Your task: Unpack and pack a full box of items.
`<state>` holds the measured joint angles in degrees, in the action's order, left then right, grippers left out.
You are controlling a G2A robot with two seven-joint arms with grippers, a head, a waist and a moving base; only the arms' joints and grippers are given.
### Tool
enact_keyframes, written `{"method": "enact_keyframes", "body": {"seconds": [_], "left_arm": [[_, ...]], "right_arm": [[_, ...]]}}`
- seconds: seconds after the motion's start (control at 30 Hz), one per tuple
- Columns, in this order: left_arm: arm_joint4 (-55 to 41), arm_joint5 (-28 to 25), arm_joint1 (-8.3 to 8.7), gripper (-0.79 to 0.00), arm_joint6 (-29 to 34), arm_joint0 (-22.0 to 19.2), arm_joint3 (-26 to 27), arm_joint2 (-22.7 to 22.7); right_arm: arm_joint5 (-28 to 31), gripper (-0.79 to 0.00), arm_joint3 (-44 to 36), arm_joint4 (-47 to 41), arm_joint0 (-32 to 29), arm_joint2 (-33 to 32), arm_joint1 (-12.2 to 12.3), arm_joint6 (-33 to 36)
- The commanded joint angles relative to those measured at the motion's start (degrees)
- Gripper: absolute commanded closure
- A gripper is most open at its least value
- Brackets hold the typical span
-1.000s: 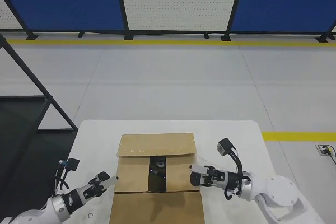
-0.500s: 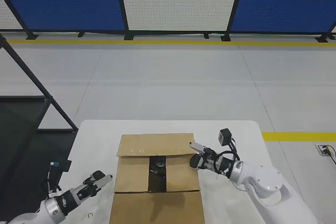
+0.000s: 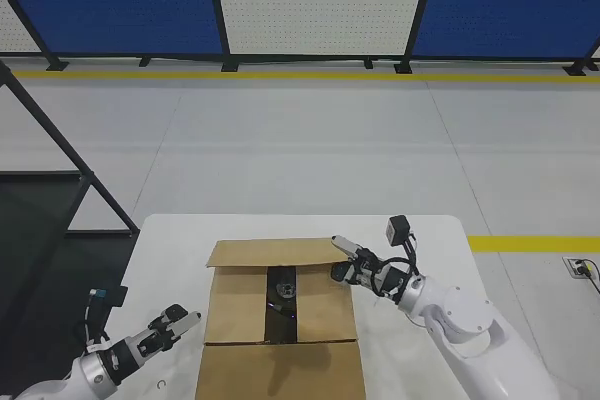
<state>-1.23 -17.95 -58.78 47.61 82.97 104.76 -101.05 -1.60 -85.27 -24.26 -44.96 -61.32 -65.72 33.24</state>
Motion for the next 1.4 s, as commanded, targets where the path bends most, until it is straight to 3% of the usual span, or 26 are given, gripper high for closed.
{"method": "enact_keyframes", "body": {"seconds": [0.0,0.23,0.53,0.73,0.9,1.37], "left_arm": [[0.00,0.00,0.00,-0.785,0.00,0.00,0.00,0.00],[0.00,0.00,0.00,-0.785,0.00,0.00,0.00,0.00],[0.00,0.00,0.00,-0.785,0.00,0.00,0.00,0.00],[0.00,0.00,0.00,-0.785,0.00,0.00,0.00,0.00],[0.00,0.00,0.00,-0.785,0.00,0.00,0.00,0.00],[0.00,0.00,0.00,-0.785,0.00,0.00,0.00,0.00]], "right_arm": [[0.01,-0.785,0.20,-0.21,0.85,0.28,-0.27,-0.71],[-0.83,-0.785,2.34,1.66,5.08,2.23,-1.27,-0.65],[-0.83,-0.785,2.34,1.66,5.08,2.23,-1.27,-0.65],[-0.12,-0.785,2.25,-3.12,5.07,1.86,-2.11,-3.33],[1.86,-0.785,6.08,-5.81,7.49,3.21,-3.47,-6.55],[-0.48,-0.785,19.42,-7.00,15.64,8.83,-7.77,-14.70]]}}
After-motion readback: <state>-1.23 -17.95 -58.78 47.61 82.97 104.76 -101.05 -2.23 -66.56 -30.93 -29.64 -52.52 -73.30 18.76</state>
